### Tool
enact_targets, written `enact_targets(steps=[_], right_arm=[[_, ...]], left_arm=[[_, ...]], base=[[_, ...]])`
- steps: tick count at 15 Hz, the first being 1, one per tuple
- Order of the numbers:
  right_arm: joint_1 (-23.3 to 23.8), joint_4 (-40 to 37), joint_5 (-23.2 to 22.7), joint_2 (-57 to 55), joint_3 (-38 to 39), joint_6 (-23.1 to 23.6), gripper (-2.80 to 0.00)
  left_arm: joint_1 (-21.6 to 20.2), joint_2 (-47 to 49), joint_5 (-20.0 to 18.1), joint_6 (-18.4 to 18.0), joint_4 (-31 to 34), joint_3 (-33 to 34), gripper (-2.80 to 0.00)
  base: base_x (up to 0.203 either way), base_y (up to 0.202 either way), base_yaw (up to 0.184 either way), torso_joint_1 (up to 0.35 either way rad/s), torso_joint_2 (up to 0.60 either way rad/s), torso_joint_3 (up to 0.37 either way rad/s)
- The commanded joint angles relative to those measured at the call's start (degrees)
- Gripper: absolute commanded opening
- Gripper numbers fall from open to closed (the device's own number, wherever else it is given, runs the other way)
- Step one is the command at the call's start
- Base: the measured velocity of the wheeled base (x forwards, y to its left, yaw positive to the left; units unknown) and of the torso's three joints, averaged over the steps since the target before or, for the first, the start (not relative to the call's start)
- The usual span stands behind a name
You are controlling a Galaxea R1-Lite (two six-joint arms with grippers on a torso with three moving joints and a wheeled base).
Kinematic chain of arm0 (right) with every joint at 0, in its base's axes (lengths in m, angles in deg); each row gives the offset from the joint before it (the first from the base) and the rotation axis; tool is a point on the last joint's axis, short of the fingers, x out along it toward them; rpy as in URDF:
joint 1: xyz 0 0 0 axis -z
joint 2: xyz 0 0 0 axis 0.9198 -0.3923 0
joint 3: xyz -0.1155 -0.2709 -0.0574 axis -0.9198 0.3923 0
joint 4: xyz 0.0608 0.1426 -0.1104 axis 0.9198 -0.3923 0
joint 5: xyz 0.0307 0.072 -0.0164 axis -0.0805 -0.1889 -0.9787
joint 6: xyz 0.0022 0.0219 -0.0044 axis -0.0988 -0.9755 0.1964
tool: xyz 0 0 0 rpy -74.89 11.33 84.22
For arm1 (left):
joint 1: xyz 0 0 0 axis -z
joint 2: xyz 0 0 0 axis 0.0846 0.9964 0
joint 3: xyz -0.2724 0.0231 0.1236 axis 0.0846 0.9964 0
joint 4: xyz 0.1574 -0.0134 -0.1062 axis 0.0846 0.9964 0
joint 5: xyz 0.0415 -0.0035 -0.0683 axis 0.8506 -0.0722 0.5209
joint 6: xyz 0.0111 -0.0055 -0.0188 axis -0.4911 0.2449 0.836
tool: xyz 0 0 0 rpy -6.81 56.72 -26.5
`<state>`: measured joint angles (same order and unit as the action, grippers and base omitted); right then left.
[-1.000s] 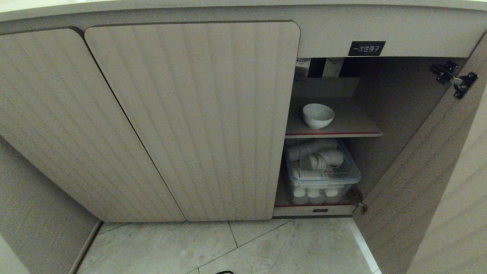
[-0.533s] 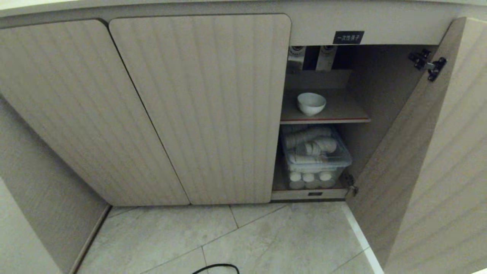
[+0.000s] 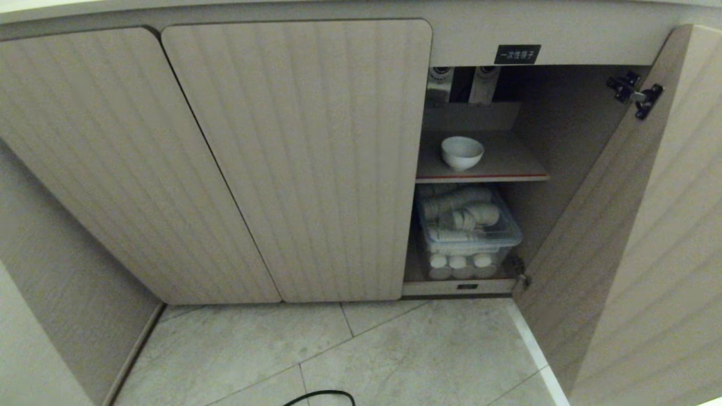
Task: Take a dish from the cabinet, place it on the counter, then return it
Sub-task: Close the cabinet door
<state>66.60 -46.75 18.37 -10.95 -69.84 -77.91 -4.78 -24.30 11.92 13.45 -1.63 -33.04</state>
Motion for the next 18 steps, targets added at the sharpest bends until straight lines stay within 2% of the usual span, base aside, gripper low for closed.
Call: enact_targets(steps=[1,14,18], right_arm=[[-0.05,0.04,0.0,-0.07,0.0,-0.05,-2.8],[-0.05,0.04,0.0,-0.07,0.0,-0.22,-2.8],[-0.05,0.04,0.0,-0.07,0.0,-0.14,-2.8]], left_arm=[[-0.01,-0.02,0.02,0.03,-0.05,-0.01,-2.8],[0.01,-0.02,0.02,0.03,-0.05,-0.01,-2.8],[0.01,-0.02,0.02,0.03,-0.05,-0.01,-2.8]], base=[[0.0,0.0,0.0,0.0,0.0,0.0],[0.0,0.0,0.0,0.0,0.0,0.0],[0.002,-0.156,0.001,0.0,0.0,0.0]])
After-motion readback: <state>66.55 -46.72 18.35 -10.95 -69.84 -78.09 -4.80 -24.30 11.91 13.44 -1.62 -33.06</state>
